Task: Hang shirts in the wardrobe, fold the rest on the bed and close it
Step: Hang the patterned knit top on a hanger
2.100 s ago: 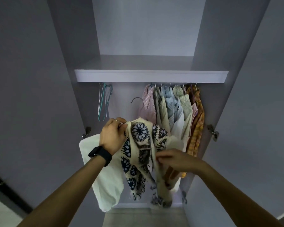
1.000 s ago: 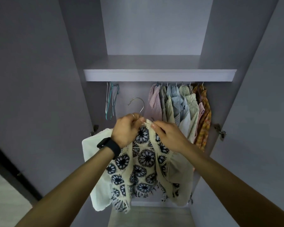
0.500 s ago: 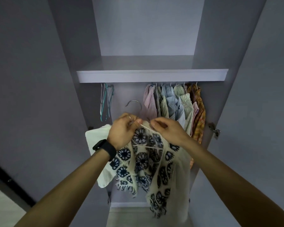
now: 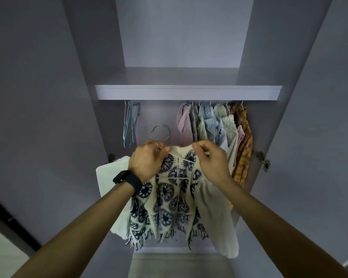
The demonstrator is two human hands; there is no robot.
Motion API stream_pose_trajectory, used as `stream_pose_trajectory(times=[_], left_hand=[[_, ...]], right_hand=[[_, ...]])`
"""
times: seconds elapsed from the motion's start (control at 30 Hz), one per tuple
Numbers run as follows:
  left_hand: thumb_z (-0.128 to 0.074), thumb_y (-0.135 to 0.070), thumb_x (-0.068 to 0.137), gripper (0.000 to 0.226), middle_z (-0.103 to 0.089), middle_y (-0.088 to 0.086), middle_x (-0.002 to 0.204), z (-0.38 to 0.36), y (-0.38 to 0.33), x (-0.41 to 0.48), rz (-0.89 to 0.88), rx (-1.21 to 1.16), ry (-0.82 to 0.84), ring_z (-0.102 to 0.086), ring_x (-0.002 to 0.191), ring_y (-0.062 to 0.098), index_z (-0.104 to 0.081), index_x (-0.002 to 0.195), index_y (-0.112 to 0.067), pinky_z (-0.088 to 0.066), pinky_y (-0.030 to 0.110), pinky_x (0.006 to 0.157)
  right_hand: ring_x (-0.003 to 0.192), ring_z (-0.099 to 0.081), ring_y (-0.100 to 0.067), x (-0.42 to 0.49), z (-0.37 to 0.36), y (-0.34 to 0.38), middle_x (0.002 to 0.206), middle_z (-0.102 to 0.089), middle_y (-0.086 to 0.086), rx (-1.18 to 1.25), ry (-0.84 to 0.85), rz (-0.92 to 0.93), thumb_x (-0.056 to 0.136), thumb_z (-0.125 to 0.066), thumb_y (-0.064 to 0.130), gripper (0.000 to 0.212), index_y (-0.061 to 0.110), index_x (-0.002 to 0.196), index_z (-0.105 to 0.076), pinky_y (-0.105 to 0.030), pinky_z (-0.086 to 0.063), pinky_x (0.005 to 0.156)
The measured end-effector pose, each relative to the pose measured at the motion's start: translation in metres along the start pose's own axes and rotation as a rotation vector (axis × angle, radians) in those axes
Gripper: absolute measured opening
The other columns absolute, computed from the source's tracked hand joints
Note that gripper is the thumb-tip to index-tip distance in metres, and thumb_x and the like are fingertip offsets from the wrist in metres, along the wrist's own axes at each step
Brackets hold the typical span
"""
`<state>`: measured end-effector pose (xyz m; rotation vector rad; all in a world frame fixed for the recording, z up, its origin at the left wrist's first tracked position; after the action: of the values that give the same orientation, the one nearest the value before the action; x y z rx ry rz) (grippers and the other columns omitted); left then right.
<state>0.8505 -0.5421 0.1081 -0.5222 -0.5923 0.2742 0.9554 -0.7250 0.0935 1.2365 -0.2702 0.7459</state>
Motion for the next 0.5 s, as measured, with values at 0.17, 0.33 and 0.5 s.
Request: stream_pose_trajectory(times=[0.17, 0.33, 0.5], left_hand=[[-0.059, -0.039, 0.097, 0.028, -0.069, 0.004, 0.093, -0.013, 0.004, -0.006, 0.005, -0.074, -0.032, -0.066, 0.081, 0.022, -0.07, 0.093, -0.014, -0.052, 0.033, 0.073], [-0.063, -0.035, 0.096, 0.022, -0.071, -0.028, 0.083, -0.001, 0.012, -0.01, 0.007, -0.289, -0.041, -0.063, 0.077, -0.014, -0.066, 0.081, -0.019, -0.04, -0.001, 0.067], [-0.062, -0.042, 0.096, 0.022, -0.071, -0.018, 0.079, 0.003, 0.019, -0.014, 0.021, -0.325, -0.02, -0.065, 0.076, -0.001, -0.069, 0.086, -0.023, -0.054, 0.025, 0.079]], right_hand=[[0.09, -0.069, -0.002, -0.01, -0.041, 0.03, 0.101, -0.075, 0.01, 0.02, 0.302, 0.087, 0.096, -0.066, 0.031, 0.021, 0.022, 0.113, -0.075, -0.024, -0.057, 0.083], [0.104, -0.057, -0.012, 0.004, -0.028, 0.018, 0.113, -0.066, 0.006, -0.453, 0.378, 0.199, 0.1, -0.057, 0.041, 0.037, 0.023, 0.131, -0.062, -0.035, -0.044, 0.095], [0.069, -0.051, -0.004, -0.008, -0.045, 0.004, 0.074, -0.052, 0.012, -0.304, 0.501, 0.186, 0.107, -0.046, 0.029, 0.024, 0.011, 0.103, -0.061, -0.033, -0.04, 0.065]])
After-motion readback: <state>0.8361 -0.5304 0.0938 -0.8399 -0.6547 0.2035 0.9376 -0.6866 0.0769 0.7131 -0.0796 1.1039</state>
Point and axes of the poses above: each hand's wrist, its own x-axis towards the middle knuckle, its own z-axis out of the back of the hand, y = z × x, the point moved 8 cm from there along x, towards the middle knuckle
